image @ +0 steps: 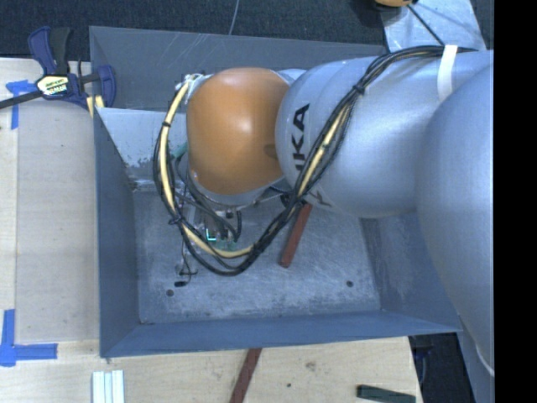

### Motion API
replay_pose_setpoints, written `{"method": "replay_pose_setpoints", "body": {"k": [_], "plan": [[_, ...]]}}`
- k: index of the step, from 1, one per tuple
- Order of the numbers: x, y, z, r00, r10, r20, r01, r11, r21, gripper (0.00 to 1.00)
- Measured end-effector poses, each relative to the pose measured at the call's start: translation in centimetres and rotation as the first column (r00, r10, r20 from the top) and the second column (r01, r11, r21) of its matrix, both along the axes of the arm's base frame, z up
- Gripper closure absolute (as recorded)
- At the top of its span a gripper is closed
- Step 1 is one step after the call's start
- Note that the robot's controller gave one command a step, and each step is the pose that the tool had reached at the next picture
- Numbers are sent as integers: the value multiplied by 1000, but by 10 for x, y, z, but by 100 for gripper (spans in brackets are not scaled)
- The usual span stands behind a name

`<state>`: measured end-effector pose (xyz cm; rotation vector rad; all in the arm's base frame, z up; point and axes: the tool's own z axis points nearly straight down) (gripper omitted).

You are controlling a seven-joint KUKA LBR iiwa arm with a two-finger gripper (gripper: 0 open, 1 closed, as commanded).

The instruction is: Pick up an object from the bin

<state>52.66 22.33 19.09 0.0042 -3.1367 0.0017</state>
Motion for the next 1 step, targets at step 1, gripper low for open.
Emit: {"method": "replay_pose_setpoints", "body": {"k": [1], "plan": [[2,-1,4,1000,-3,7,3,1000,2,0]]}}
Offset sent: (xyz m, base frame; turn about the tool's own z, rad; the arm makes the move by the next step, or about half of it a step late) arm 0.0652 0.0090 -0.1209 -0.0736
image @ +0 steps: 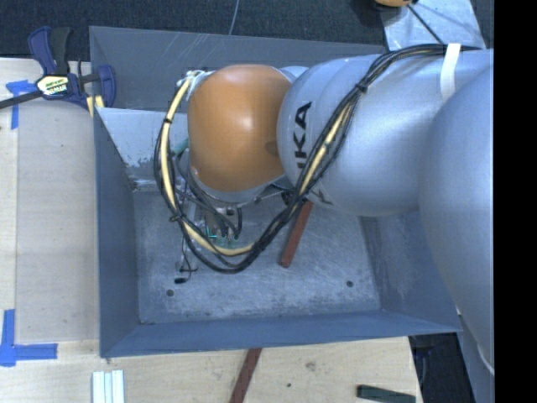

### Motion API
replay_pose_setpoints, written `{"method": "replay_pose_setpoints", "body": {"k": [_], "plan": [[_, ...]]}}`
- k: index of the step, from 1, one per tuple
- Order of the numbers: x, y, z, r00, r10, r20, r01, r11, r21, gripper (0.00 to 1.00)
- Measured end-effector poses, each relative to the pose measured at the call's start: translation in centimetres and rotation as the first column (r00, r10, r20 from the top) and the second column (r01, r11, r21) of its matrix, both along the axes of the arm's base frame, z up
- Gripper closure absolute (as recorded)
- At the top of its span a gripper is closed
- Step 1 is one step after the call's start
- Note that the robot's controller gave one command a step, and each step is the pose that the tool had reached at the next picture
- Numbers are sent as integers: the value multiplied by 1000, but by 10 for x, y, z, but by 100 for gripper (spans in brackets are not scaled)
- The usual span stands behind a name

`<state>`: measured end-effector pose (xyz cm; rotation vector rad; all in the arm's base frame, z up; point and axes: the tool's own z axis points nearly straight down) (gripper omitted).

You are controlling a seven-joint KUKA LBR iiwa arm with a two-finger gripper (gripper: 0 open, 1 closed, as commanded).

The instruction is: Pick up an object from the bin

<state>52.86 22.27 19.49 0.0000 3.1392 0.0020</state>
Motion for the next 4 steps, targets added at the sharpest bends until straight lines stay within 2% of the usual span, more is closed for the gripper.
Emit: {"method": "replay_pose_setpoints", "body": {"k": [1,2,3,4], "plan": [[6,1,-6,1000,7,5,-7,1000,2,0],[6,-23,-93,929,370,0,-370,929,-1,100],[6,-23,-93,929,369,-1,-369,929,-1,0],[6,-23,-93,930,368,-1,-368,930,-1,0]]}}
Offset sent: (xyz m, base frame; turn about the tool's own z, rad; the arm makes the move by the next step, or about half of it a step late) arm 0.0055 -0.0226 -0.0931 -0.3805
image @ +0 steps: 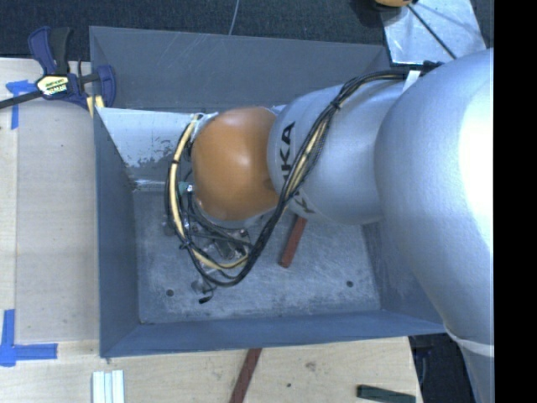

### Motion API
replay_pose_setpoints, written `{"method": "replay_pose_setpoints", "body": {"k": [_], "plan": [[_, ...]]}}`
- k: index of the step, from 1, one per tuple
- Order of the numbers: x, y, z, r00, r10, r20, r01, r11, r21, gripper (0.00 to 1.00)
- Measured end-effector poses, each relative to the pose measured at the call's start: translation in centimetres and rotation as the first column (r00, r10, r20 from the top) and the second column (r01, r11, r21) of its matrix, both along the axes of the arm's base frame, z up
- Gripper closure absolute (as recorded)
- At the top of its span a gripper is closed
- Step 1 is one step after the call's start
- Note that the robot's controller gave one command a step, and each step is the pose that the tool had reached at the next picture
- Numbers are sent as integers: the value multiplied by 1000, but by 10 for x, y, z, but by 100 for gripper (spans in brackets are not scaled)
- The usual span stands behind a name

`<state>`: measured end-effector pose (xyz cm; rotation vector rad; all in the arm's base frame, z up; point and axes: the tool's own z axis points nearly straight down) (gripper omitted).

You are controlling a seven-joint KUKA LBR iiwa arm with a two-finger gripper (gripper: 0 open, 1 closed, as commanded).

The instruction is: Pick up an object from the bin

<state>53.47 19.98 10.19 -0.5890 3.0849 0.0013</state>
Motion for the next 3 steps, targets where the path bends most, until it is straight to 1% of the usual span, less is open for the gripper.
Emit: {"method": "replay_pose_setpoints", "body": {"k": [1,2,3], "plan": [[28,-60,-16,998,-61,3,61,998,2,0],[29,-93,-15,1000,27,2,-26,1000,-4,0],[53,-112,3,942,334,2,-334,942,1,0]]}}
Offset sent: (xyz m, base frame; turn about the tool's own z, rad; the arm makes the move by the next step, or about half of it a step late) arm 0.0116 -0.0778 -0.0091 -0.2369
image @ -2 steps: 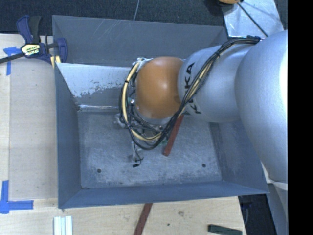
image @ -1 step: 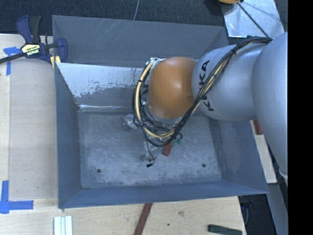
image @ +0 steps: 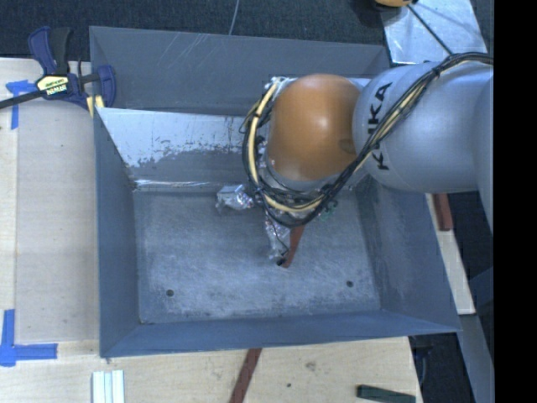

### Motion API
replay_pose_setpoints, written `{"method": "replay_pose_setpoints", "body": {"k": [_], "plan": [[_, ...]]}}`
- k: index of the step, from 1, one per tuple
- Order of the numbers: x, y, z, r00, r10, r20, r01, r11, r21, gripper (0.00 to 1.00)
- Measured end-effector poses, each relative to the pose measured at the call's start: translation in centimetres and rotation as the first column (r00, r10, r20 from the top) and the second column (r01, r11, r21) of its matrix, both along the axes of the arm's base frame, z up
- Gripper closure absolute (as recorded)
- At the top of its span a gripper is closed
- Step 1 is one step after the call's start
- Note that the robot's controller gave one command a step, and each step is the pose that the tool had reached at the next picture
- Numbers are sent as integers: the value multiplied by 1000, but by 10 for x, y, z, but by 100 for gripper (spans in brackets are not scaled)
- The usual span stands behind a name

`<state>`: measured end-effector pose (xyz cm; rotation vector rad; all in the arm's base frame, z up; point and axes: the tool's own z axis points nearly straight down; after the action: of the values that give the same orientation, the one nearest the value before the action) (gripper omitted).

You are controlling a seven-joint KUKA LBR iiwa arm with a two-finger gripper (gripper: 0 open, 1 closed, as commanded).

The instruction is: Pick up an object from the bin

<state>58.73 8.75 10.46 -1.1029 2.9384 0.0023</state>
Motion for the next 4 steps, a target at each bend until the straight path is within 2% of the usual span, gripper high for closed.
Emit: {"method": "replay_pose_setpoints", "body": {"k": [1,2,3,4], "plan": [[-1,-26,7,1000,30,3,-30,1000,-2,0],[-17,-64,-11,998,70,2,-70,998,-1,0],[-21,-82,-14,999,46,2,-46,999,-1,100],[-20,-74,-12,999,41,4,-41,999,0,100]]}}
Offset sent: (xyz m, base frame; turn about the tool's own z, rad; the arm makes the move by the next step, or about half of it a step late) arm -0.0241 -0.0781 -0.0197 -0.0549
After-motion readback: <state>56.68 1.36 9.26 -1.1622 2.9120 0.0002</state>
